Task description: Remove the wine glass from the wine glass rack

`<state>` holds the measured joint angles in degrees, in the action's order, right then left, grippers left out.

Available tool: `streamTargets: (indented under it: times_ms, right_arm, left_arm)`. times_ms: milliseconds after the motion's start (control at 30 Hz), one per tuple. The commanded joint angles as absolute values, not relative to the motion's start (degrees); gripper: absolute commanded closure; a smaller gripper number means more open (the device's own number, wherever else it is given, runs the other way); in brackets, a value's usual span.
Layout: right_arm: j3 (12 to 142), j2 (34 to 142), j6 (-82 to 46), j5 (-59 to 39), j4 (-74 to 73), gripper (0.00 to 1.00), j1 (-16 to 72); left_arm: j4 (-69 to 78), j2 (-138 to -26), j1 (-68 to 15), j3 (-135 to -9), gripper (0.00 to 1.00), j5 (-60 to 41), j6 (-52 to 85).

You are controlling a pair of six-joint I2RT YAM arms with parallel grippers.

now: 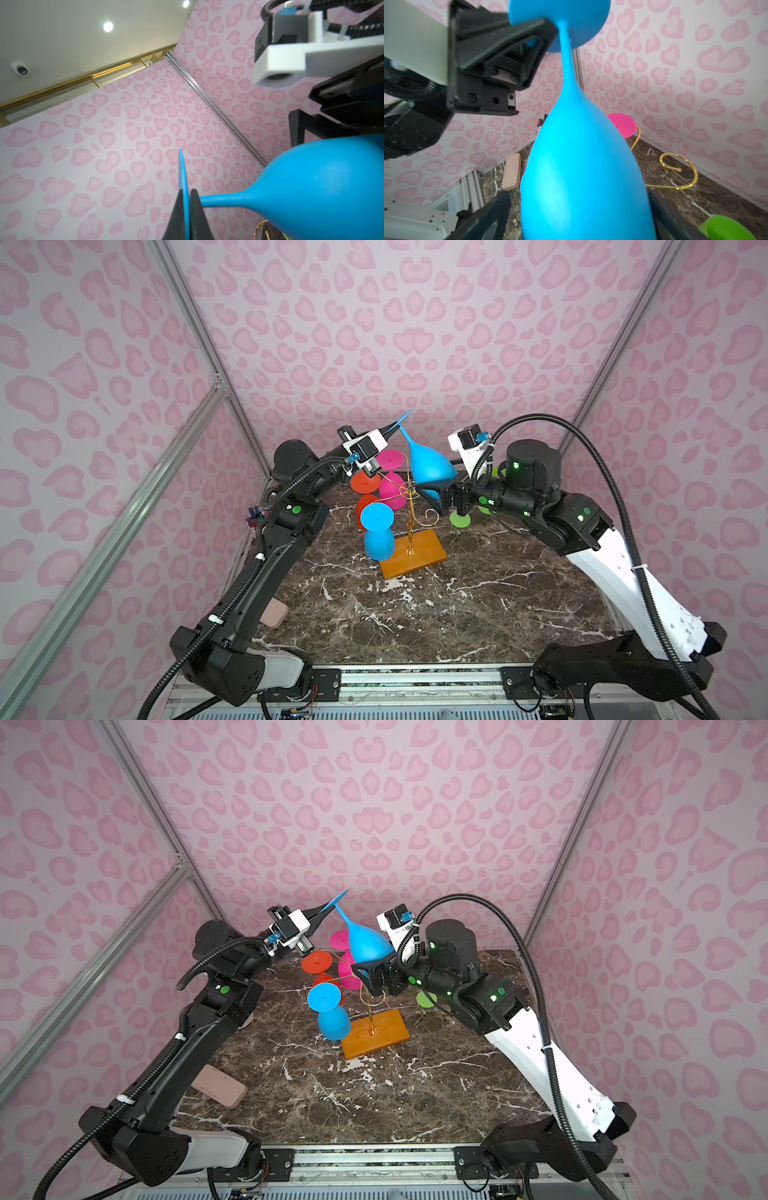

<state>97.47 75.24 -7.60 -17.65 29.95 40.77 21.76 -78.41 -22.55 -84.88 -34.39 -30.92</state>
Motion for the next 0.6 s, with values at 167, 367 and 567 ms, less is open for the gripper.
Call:
streamTargets:
  times_ms: [167,367,567]
  right_arm:
    - [82.0,61.4,-11.4,-21.6,8.9,0.02,36.8]
    - [74.3,56.4,-16.1,-22.8,1.8,0.24,30.5]
    - [75.2,60.7,-17.2,-24.5,-0.4,0.35,29.5]
  left_arm:
    - [26.0,-80.1,-18.3,-84.8,0.97,-27.0,-12.3]
    - [28.2,-80.8,-16.3,-84.2,0.97,-29.7,-2.6]
    - [29.1,-80.9,-16.2,-83.8,0.97,-31.8,1.4]
